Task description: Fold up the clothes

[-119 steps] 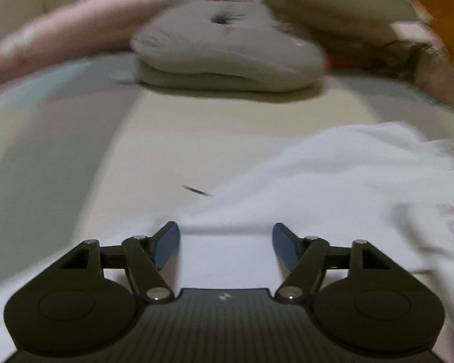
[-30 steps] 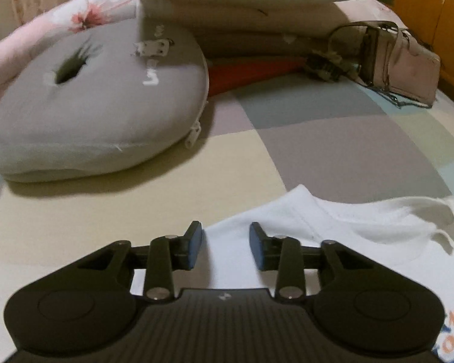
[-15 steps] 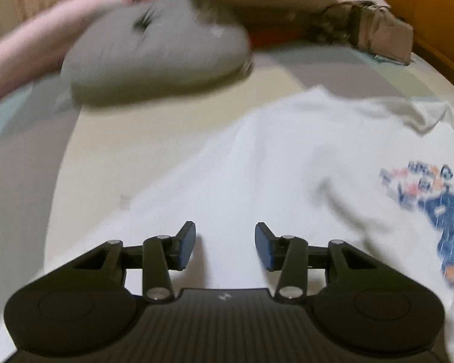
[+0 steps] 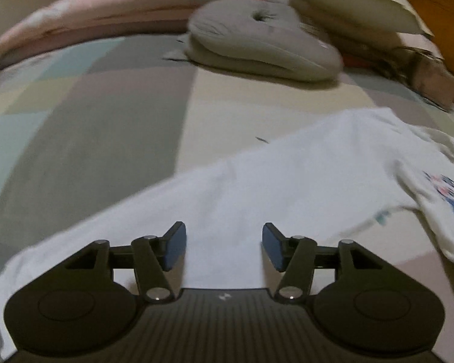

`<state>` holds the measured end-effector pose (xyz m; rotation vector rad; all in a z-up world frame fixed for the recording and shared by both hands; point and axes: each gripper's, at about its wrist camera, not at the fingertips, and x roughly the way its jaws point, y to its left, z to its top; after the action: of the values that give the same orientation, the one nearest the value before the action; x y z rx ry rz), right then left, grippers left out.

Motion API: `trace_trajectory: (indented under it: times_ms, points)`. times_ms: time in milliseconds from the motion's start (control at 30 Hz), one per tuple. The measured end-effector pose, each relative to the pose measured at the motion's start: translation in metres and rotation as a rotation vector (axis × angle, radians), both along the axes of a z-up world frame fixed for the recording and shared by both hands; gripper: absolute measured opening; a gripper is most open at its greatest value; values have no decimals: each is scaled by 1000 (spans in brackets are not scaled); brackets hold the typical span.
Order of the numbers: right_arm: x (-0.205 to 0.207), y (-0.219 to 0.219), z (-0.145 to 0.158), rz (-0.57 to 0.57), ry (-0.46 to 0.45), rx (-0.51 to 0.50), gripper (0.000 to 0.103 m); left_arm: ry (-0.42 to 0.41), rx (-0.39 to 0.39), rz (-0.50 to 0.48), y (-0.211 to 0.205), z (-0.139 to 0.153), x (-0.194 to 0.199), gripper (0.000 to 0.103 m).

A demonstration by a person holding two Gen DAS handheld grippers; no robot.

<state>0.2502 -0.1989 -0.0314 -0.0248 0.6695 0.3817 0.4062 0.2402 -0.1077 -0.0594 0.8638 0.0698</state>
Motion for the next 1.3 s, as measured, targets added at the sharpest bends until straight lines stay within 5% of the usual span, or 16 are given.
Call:
trace_trajectory:
  times_ms: [133,300,433,500,700,800,967,1100,1200,1300]
  points:
    - [-2,11,1,25,-16,-28,103,-75,12,-59,-43,4,24,56]
    - [6,9,-9,6,17,-55,103,-63,-104,-240,-112,-6,67,60]
    - [11,3,-16,-13,34,-57,103,-62,28,-196,-130,-35,95,65]
    - [12,-1,-17,-18,48,-43,103,-66,25,-151,-122,-33,96,74]
    - [4,-3,-9,-1,23,-42,103,-79,-24,-40,-90,-15,85,65]
    - [2,-2,-7,4,27,-18,103,-103,-21,-89,-68,6,44,70]
    - [-2,6,-6,31,30,-8,103,-130,10,30,7,30,-34,70]
    - [-5,14,-4,57,28,-3,103,-106,-88,195,79,16,-74,69]
    - [-4,20,-5,65,34,-8,103,-51,-167,229,105,-8,-98,69]
    - [-4,25,-6,67,42,-17,103,-55,-139,204,112,-18,-121,71]
